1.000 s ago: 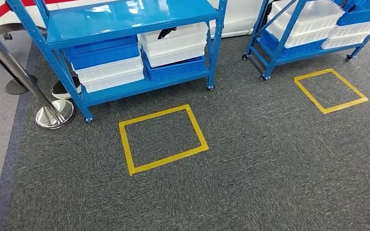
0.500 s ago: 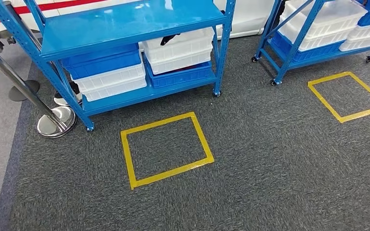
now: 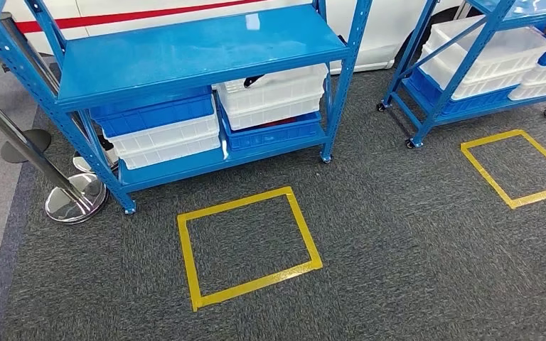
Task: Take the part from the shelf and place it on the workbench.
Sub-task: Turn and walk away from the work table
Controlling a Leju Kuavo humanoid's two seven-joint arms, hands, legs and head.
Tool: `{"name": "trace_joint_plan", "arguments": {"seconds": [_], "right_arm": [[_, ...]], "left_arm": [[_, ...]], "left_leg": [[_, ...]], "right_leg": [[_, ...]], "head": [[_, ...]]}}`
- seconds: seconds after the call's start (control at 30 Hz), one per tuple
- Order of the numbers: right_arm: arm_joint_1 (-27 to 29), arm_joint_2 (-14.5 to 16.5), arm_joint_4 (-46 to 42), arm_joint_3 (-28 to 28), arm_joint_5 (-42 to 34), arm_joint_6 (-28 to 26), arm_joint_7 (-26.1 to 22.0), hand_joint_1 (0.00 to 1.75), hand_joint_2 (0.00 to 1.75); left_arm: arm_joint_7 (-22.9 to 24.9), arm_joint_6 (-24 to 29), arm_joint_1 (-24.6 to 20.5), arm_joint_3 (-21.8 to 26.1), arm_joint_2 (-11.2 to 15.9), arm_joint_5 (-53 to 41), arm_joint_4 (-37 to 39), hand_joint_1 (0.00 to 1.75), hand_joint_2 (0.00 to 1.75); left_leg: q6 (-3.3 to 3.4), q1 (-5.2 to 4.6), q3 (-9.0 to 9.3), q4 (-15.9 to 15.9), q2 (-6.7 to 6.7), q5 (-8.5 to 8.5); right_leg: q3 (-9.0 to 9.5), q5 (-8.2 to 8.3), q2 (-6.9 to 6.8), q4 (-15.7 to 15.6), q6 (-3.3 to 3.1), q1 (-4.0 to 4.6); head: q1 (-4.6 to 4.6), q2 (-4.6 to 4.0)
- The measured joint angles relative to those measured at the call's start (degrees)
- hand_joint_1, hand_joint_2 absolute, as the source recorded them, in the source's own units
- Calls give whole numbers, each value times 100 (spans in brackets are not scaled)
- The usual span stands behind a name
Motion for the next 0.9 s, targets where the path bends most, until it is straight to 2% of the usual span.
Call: {"name": "trace_joint_plan", "arguments": {"seconds": [0.07,0.1,0.13,0.17,0.23,0.27,0.3,0.33,0.37,0.4,0.43,0.47,0.5,0.53,0.57,0.6,0.63,0.67,0.73,0.77,0.8,0.83,0.87,0.9], "right_arm": [[26,-3,1,-1,-2,0,-1,0,0],[48,-7,1,-1,-4,0,1,0,0],[72,-14,2,-1,-10,-1,4,0,0],[101,-19,3,-2,-17,-1,5,0,0],[156,-35,18,-7,-28,-4,0,0,0],[163,-39,25,-10,-31,-7,-7,0,0],[163,-42,31,-13,-35,-9,-18,0,0],[147,-40,29,-15,-42,-9,-30,0,0],[141,-33,26,-18,-53,-8,-40,0,0],[144,-27,25,-23,-68,-4,-50,0,0],[146,-21,24,-28,-80,-1,-57,0,0],[151,-16,24,-34,-91,3,-61,0,0],[150,-18,24,-38,-98,3,-63,0,0],[148,-19,24,-41,-102,3,-63,0,0],[149,-19,24,-43,-104,3,-64,0,0],[149,-19,24,-44,-105,3,-64,0,0],[151,-19,24,-45,-105,4,-64,0,0],[156,-19,24,-46,-104,4,-64,0,0],[170,-7,37,-46,-103,6,-64,0,0],[163,-1,42,-47,-102,6,-64,0,0],[153,4,46,-48,-102,6,-66,0,0],[130,5,42,-49,-101,5,-68,0,0],[108,4,37,-50,-101,5,-70,0,0],[95,4,33,-50,-101,5,-72,0,0]], "left_arm": [[4,-1,29,1,-7,-1,0,0,0],[5,-2,43,1,-10,-4,0,0,0],[7,-3,57,1,-12,-8,0,0,0],[9,-6,70,1,-15,-14,0,0,0],[19,-14,82,1,-22,-36,0,0,0],[26,-17,84,-1,-25,-46,0,0,0],[33,-19,81,-1,-25,-55,0,0,0],[39,-20,71,-3,-23,-60,0,0,0],[44,-20,61,-4,-20,-64,0,0,0],[47,-21,49,-5,-18,-69,0,0,0],[51,-22,39,-7,-15,-75,0,0,0],[55,-24,38,-8,-15,-79,0,0,0],[58,-25,39,-8,-15,-81,0,0,0],[60,-26,45,-8,-15,-81,0,0,0],[62,-26,53,-8,-15,-81,0,0,0],[62,-26,62,-8,-15,-81,0,0,0],[62,-26,73,-8,-15,-80,0,0,0],[62,-26,90,-8,-14,-80,0,0,0],[64,-25,133,-8,-4,-81,-1,0,0],[67,-24,146,-8,3,-81,-1,0,0],[69,-23,148,-9,9,-81,-1,0,0],[70,-22,135,-9,11,-81,-1,0,0],[69,-22,118,-10,10,-81,-1,0,0],[68,-23,101,-11,10,-81,-2,0,0]], "left_leg": [[5,-6,198,-1,-42,-170],[-2,-7,310,-1,-67,-261],[-14,-7,433,-1,-90,-360],[-28,-7,542,-2,-103,-457],[-76,-26,729,-1,-111,-661],[-106,-34,813,-36,-111,-737],[-138,-43,891,-50,-113,-766],[-172,-50,919,-14,-114,-720],[-199,-50,879,150,-107,-611],[-227,-48,727,461,-91,-463],[-257,-41,501,833,-72,-362],[-287,-21,236,1195,-49,-374],[-318,-2,-21,1472,-30,-527],[-345,15,-234,1615,-19,-793],[-364,29,-401,1642,-11,-1082],[-369,36,-518,1543,-6,-1287],[-357,37,-591,1343,-4,-1322],[-326,31,-632,1061,-2,-1124],[-228,-9,-689,454,4,-171],[-187,-38,-679,270,4,206],[-147,-60,-645,160,1,419],[-116,-73,-554,129,-10,385],[-75,-73,-433,75,-16,320],[-32,-65,-308,4,-20,270]], "right_leg": [[-300,-555,-1,21,45,1],[-385,-717,-1,-112,54,3],[-443,-696,-1,-341,42,10],[-478,-473,-3,-624,15,22],[-524,469,-1,-1184,-64,66],[-520,805,2,-1340,-98,83],[-491,991,6,-1442,-133,91],[-410,931,12,-1469,-166,82],[-312,893,13,-1533,-202,70],[-189,840,9,-1607,-238,56],[-57,789,5,-1677,-263,45],[73,724,-1,-1744,-281,39],[204,654,0,-1794,-291,35],[332,577,7,-1829,-293,33],[466,490,17,-1855,-291,32],[604,393,27,-1871,-285,33],[740,291,34,-1879,-277,34],[869,186,35,-1883,-268,38],[1082,-22,47,-1884,-236,49],[1173,-115,55,-1913,-204,48],[1255,-159,66,-1919,-163,47],[1309,-134,75,-1883,-109,47],[1290,-39,67,-1726,-65,39],[1176,115,59,-1429,-35,36]], "head": [[0,-1],[1,-1],[1,-1],[1,-1],[2,-1],[-2,0],[-4,0],[-7,1],[-9,1],[-9,1],[-9,1],[-10,0],[-11,0],[-10,-1],[-11,-1],[-11,-1],[-11,-1],[-11,-1],[-11,0],[-11,0],[-11,0],[-13,0],[-10,0],[-9,1]]}}
